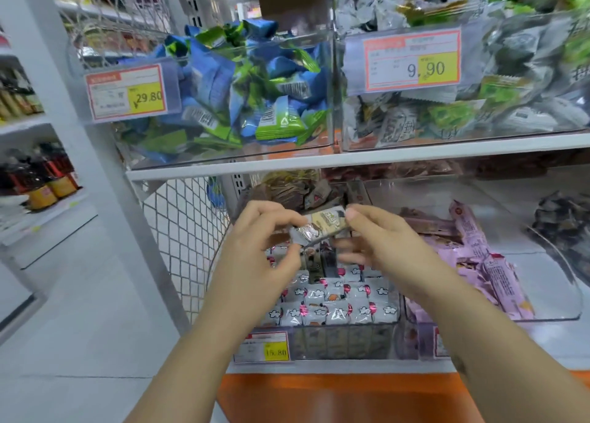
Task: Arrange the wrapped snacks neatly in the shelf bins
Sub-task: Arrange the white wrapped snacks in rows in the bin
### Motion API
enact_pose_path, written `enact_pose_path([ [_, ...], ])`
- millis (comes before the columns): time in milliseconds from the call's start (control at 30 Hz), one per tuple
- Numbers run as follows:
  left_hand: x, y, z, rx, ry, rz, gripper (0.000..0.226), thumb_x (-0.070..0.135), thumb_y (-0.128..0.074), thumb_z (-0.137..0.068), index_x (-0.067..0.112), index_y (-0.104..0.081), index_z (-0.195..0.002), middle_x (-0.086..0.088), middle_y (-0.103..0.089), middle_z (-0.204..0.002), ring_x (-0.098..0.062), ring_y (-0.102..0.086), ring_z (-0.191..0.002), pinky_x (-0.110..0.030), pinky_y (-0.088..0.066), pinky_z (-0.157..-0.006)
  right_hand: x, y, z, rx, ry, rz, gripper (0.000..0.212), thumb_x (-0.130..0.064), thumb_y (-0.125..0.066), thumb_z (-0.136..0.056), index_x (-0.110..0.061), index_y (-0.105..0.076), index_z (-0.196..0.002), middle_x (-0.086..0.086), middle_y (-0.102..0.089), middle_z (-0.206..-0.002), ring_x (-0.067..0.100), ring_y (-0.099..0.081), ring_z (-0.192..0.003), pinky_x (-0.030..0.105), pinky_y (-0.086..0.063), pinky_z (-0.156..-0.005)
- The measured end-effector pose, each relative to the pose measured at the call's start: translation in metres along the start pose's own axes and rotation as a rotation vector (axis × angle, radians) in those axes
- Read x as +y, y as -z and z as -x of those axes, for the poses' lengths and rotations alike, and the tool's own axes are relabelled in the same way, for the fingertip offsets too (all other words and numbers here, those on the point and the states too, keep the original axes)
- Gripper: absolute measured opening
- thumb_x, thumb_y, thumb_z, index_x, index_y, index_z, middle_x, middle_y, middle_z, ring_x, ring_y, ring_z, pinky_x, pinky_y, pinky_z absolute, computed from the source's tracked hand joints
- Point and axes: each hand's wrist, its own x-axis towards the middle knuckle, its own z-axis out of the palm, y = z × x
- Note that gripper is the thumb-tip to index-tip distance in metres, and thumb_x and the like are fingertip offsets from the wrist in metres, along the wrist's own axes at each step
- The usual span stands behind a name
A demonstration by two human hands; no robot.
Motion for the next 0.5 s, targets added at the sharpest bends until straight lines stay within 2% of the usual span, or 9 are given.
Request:
enact_pose_path([
  [67, -0.002, -0.005, 0.005, 0.013, 0.016, 0.032, 0.045, -0.002, -0.063, -0.080, 0.041, -0.056, -0.093, 0.021, -0.046, -0.102, -0.001, -0.052, -0.103, -0.018, -0.048, -0.085, 0.001, -0.006, -0.003, -0.011, -0.054, -0.248, 0.030, -0.023, -0.051, -0.094, -0.008, -0.055, -0.119, 0.010, -0.068, -0.104, 0.017, -0.069, -0.083, 0.029, -0.058, -0.071],
  [133, -0.004, -0.010, 0.008, 0.001, 0.029, 0.035, 0.047, 0.000, -0.064, -0.081, 0.045, -0.052, -0.091, 0.023, -0.046, -0.103, 0.002, -0.051, -0.103, -0.016, -0.047, -0.085, 0.003, -0.010, -0.005, 0.036, -0.038, -0.371, 0.025, -0.016, -0.056, -0.091, -0.007, -0.055, -0.114, 0.009, -0.070, -0.093, 0.014, -0.070, -0.076, 0.024, -0.057, -0.064],
  [233, -0.014, -0.013, 0.012, -0.060, 0.068, -0.007, 0.046, 0.007, -0.064, -0.083, 0.048, -0.047, -0.093, 0.026, -0.047, -0.104, 0.008, -0.049, -0.103, -0.008, -0.041, -0.087, 0.007, -0.011, -0.011, 0.163, 0.087, -0.365, 0.023, -0.013, -0.063, -0.085, -0.014, -0.055, -0.107, 0.002, -0.070, -0.084, 0.013, -0.068, -0.072, 0.020, -0.053, -0.060],
  [300, -0.027, -0.010, 0.014, -0.120, 0.151, -0.028, 0.048, 0.011, -0.062, -0.086, 0.053, -0.042, -0.098, 0.028, -0.047, -0.106, 0.013, -0.049, -0.103, -0.003, -0.038, -0.084, 0.007, -0.008, -0.013, 0.241, 0.214, -0.162, 0.027, -0.016, -0.069, -0.082, -0.020, -0.055, -0.106, 0.002, -0.069, -0.088, 0.013, -0.064, -0.073, 0.025, -0.052, -0.063],
  [367, -0.042, -0.006, 0.018, -0.164, 0.231, -0.095, 0.045, 0.013, -0.059, -0.089, 0.050, -0.045, -0.109, 0.028, -0.051, -0.104, 0.014, -0.051, -0.097, -0.001, -0.039, -0.076, 0.007, -0.008, -0.014, 0.281, 0.327, 0.133, 0.031, -0.018, -0.072, -0.081, -0.025, -0.055, -0.106, -0.003, -0.065, -0.085, 0.000, -0.057, -0.063, 0.018, -0.047, -0.062],
  [433, -0.054, -0.002, 0.023, -0.200, 0.267, -0.167, 0.039, 0.013, -0.057, -0.090, 0.037, -0.052, -0.121, 0.025, -0.056, -0.104, 0.007, -0.056, -0.090, -0.007, -0.044, -0.078, 0.007, -0.013, -0.013, 0.239, 0.381, 0.368, 0.031, -0.015, -0.072, -0.081, -0.028, -0.055, -0.103, -0.012, -0.060, -0.077, -0.006, -0.052, -0.056, 0.008, -0.041, -0.057],
  [500, -0.061, -0.002, 0.026, -0.248, 0.263, -0.211, 0.035, 0.015, -0.055, -0.091, 0.030, -0.056, -0.123, 0.017, -0.059, -0.110, 0.003, -0.056, -0.090, -0.016, -0.046, -0.086, 0.010, -0.021, -0.014, 0.151, 0.369, 0.565, 0.030, -0.017, -0.071, -0.082, -0.032, -0.054, -0.102, -0.011, -0.060, -0.080, -0.003, -0.055, -0.062, 0.010, -0.044, -0.058],
])
